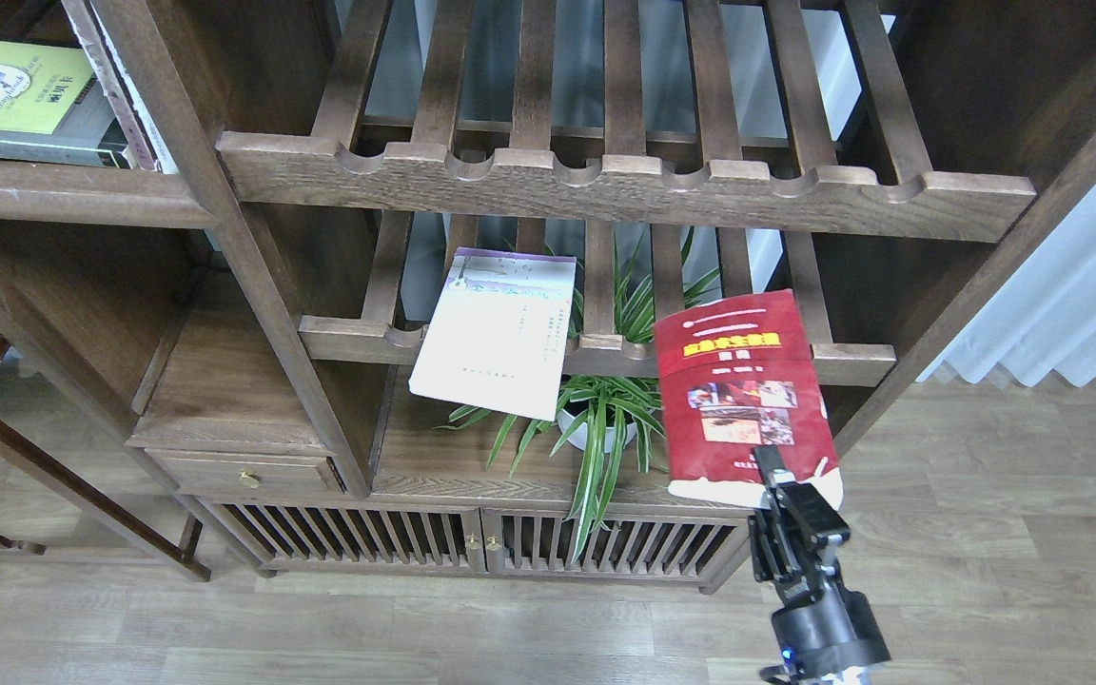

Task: Organize books on shelf
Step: 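Grasp the red book with the right gripper and pull it down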

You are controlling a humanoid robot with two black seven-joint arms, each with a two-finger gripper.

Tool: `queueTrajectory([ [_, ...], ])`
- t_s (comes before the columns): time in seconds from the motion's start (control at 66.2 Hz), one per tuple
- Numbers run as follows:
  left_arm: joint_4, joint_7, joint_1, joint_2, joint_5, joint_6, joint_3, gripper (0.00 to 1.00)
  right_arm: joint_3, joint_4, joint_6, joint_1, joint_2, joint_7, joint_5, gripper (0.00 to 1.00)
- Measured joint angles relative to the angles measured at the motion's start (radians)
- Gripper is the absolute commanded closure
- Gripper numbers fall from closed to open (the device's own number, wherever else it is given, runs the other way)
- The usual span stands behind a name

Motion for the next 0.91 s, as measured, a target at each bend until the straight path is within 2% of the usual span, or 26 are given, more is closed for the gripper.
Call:
queueTrajectory([
  [0.257,0.0,0.0,-0.001,0.0,0.0,0.0,0.002,0.0,0.017,-0.058,0.0,-0.045,-0.066,0.0,0.071,0.96],
  [0.604,-0.001,-0.001,0.001,-0.003,0.0,0.0,0.042,0.0,0.01,-0.152,0.0,-0.083,-0.074,0.0,0.082,0.95],
  [0.906,0.018,-0.008,0.005,-0.027,-0.031,0.0,0.142,0.0,-0.07,-0.199,0.0,-0.02,-0.077,-0.01,0.067,0.95],
])
